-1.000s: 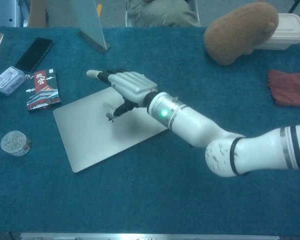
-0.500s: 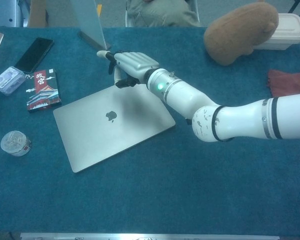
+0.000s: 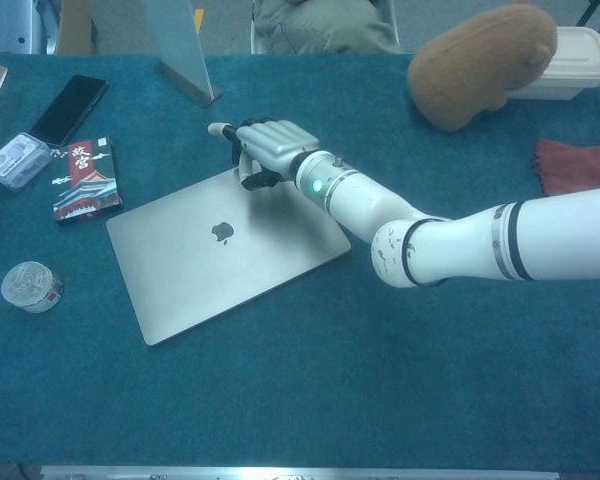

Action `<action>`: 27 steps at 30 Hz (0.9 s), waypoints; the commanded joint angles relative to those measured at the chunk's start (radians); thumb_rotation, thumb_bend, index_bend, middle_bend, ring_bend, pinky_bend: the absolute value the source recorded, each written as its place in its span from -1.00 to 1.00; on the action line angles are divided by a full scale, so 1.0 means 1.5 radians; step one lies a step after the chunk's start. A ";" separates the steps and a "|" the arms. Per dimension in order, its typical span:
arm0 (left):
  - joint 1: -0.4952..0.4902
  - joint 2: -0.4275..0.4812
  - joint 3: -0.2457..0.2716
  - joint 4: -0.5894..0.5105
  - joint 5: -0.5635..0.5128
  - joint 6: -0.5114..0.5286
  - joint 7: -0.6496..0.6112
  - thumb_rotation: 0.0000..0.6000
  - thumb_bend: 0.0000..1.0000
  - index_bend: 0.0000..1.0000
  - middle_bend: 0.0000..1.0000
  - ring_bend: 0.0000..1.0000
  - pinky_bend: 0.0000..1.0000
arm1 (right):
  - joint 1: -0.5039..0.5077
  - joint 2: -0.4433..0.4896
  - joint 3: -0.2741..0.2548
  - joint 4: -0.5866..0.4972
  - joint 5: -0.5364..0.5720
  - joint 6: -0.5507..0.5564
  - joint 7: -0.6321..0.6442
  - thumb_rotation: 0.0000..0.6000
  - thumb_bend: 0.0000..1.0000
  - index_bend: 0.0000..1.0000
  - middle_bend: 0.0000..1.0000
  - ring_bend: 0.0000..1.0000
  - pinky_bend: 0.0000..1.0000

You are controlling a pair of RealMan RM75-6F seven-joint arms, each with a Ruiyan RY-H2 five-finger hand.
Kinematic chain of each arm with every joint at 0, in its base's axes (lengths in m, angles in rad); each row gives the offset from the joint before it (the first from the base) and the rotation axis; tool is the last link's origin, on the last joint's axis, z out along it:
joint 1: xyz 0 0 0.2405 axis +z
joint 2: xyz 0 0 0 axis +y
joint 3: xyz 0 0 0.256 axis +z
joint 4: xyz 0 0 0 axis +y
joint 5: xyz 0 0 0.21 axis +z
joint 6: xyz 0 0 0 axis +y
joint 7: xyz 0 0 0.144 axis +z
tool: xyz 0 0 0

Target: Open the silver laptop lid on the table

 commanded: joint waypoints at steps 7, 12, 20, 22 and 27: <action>-0.002 -0.001 0.000 -0.001 0.003 -0.001 0.004 -0.81 -0.39 -0.85 -1.00 -1.00 -1.00 | 0.011 -0.012 -0.006 0.034 -0.003 -0.002 0.024 0.44 0.73 -1.00 -0.36 -1.00 -0.94; -0.002 -0.002 0.001 -0.001 0.004 -0.002 0.005 -0.81 -0.39 -0.85 -1.00 -1.00 -1.00 | 0.015 -0.019 -0.009 0.056 -0.001 -0.008 0.031 0.45 0.73 -1.00 -0.36 -1.00 -0.94; -0.004 -0.004 0.001 0.001 0.005 -0.004 0.005 -0.82 -0.39 -0.85 -1.00 -1.00 -1.00 | 0.015 -0.020 -0.015 0.066 -0.006 -0.008 0.040 0.44 0.73 -1.00 -0.36 -1.00 -0.94; -0.004 -0.004 0.002 0.001 0.008 -0.003 0.005 -0.82 -0.39 -0.85 -1.00 -1.00 -1.00 | 0.014 -0.016 -0.020 0.061 -0.009 -0.005 0.037 0.45 0.73 -1.00 -0.36 -1.00 -0.94; -0.005 -0.005 0.002 0.000 0.011 -0.004 0.007 -0.82 -0.39 -0.85 -1.00 -1.00 -1.00 | 0.002 0.001 -0.030 0.035 -0.011 0.005 0.028 0.44 0.73 -1.00 -0.33 -1.00 -0.94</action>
